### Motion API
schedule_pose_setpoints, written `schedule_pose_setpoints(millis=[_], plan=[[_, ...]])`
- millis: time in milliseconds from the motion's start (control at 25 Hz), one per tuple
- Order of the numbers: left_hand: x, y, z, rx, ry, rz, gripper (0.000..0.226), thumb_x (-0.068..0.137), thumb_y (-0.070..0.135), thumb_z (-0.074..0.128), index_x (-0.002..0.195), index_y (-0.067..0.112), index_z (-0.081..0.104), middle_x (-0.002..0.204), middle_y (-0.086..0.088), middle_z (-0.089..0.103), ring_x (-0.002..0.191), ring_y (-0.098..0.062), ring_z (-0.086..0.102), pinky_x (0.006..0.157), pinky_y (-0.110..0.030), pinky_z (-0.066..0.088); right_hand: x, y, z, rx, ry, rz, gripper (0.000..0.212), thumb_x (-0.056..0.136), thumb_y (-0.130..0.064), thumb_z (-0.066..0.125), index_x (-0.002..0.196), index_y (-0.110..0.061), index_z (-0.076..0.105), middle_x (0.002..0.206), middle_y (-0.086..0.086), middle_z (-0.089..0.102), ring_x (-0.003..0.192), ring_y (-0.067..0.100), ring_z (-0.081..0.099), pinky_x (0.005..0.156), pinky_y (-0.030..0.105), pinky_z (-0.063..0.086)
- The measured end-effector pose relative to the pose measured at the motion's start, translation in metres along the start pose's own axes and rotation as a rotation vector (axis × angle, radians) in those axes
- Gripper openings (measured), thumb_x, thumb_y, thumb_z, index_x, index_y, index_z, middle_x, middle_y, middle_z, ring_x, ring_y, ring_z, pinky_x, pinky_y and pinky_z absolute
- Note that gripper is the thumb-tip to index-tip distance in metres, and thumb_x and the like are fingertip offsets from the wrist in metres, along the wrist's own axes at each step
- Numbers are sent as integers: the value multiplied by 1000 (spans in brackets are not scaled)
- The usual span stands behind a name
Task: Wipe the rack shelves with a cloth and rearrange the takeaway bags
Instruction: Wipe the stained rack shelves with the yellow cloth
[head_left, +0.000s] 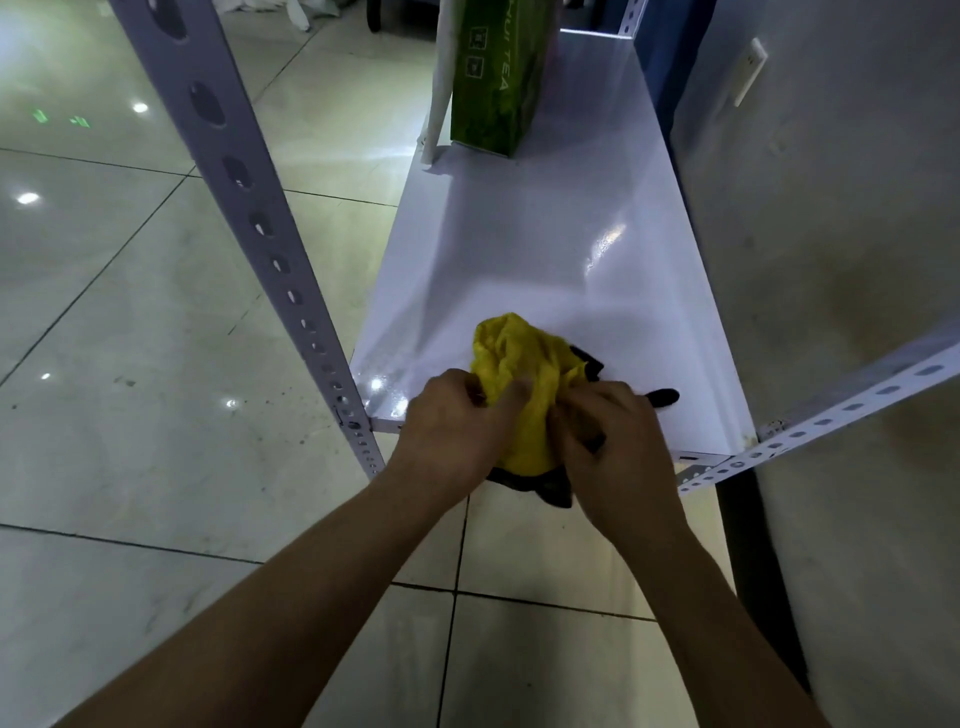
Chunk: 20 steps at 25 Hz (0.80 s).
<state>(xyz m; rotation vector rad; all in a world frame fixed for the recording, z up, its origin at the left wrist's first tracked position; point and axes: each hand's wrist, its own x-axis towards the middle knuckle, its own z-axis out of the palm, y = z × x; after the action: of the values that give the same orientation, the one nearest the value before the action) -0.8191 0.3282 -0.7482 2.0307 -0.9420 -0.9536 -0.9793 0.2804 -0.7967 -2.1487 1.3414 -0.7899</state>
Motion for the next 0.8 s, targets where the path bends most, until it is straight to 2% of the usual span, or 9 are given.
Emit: schedule_pose_setpoints(millis=[80,200,320,400,480,560,640,720,800], plan=[[2,4,-2,-84,31,-82,44,78,59,71,75,15,65,67,1,62,66,-17,63,53,-23,41,-10,-3,3,89,-22,7,18,94,-15,64,110,-18,72,110,1,62,104,24,57,85,38,51],[-14,13,-4,-155,-8,-80,31,87,41,71,114,27,70,86,-1,73,82,-16,71,64,-25,51,-28,-15,-4,215,56,91,19,96,-9,63,112,-15,71,109,3,62,101,15,60,83,29,52],[-47,18,-5,-56,-113,-19,48,94,38,63,141,42,53,91,1,73,86,-11,70,75,-27,56,-53,-37,-22,306,110,190,19,99,-12,60,115,-18,67,109,3,62,97,0,59,80,10,45],[-74,22,-10,-45,-90,-48,55,94,37,65,146,40,47,88,1,71,84,-12,69,72,-27,55,-71,-55,-37,310,114,231,19,101,-17,58,118,-21,66,109,0,63,99,0,59,79,7,43],[-101,34,-18,-107,-29,-126,62,90,32,71,147,32,46,84,-2,69,80,-14,69,64,-25,51,-86,-73,-59,289,104,248,21,102,-18,57,121,-21,65,111,-2,63,101,-3,58,81,8,44],[-127,52,-29,-262,39,-229,65,84,27,79,141,23,49,88,-2,72,77,-8,70,59,-19,51,-97,-91,-87,276,101,250,22,103,-19,56,123,-21,65,111,-4,61,103,-2,58,85,12,47],[-154,73,-47,-347,63,-290,55,79,25,84,127,19,58,89,-2,75,70,-2,71,54,-12,51,-102,-114,-119,234,78,277,23,103,-23,53,123,-25,65,112,-7,58,104,8,60,89,28,52],[-180,95,-65,-410,-1,-414,36,78,24,84,111,20,69,89,-1,77,73,-5,74,59,-16,55,-106,-143,-152,220,41,298,24,104,-24,52,123,-27,66,113,-8,57,104,15,61,86,43,54],[-204,120,-84,-470,-120,-554,20,82,22,79,102,20,74,96,-4,77,86,-16,75,73,-29,59,-113,-172,-186,241,9,291,24,102,-21,55,122,-28,67,113,-7,58,104,17,61,83,45,56]])
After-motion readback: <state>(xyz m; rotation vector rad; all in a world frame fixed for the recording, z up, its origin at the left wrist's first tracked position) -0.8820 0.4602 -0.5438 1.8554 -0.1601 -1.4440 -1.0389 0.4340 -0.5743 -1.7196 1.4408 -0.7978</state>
